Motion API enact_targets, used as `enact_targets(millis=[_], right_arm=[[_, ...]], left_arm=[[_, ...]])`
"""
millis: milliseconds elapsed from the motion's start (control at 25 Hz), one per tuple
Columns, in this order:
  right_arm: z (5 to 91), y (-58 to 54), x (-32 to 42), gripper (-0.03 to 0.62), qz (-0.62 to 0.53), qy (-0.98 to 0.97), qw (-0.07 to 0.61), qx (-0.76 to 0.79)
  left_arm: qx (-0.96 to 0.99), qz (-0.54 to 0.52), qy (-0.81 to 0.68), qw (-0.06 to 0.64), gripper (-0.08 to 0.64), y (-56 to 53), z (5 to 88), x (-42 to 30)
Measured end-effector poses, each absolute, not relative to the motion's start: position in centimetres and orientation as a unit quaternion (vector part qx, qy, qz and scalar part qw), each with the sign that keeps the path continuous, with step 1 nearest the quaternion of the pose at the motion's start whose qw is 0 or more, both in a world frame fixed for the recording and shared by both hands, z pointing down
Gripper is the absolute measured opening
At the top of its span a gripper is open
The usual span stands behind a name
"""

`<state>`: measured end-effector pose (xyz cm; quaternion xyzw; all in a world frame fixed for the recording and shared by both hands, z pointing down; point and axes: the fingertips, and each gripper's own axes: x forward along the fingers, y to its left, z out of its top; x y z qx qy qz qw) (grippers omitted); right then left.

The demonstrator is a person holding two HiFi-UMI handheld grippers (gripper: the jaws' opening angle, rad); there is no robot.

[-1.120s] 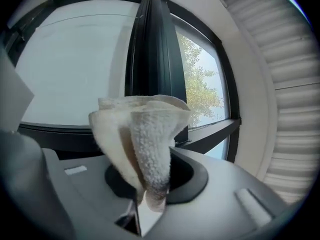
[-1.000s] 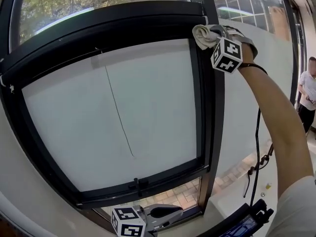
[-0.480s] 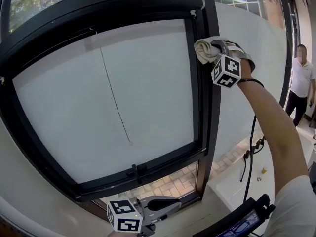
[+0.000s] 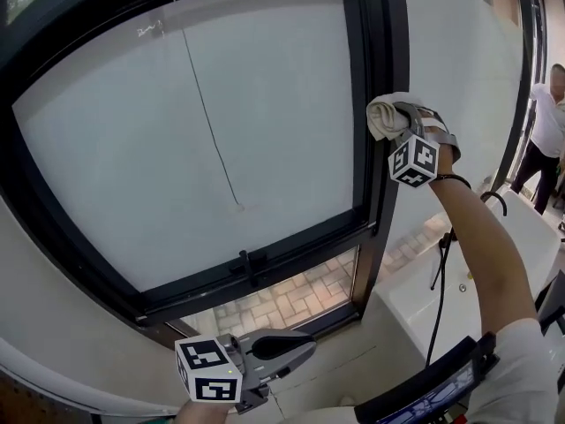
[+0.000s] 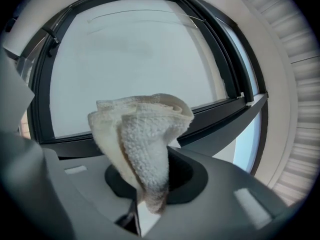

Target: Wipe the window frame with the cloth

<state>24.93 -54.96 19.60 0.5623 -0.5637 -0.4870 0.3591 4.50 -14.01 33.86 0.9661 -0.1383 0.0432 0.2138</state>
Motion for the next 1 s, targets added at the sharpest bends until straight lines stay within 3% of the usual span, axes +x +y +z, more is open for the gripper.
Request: enact_targets(millis=[760, 1000], right_arm=[[49.6, -54.7, 25.2, 0.077, -0.306, -0.652, 0.419, 0.553], [52.6, -54.5, 25.1, 0.077, -0.149, -0.701, 0.33, 0.615]], left_arm=[[0.956, 0.064, -0.187, 0.218, 0.021, -12.4, 34.8, 3.6], [0.954, 0.066, -0.202, 0.21, 0.021, -12.3, 34.4, 3.0]])
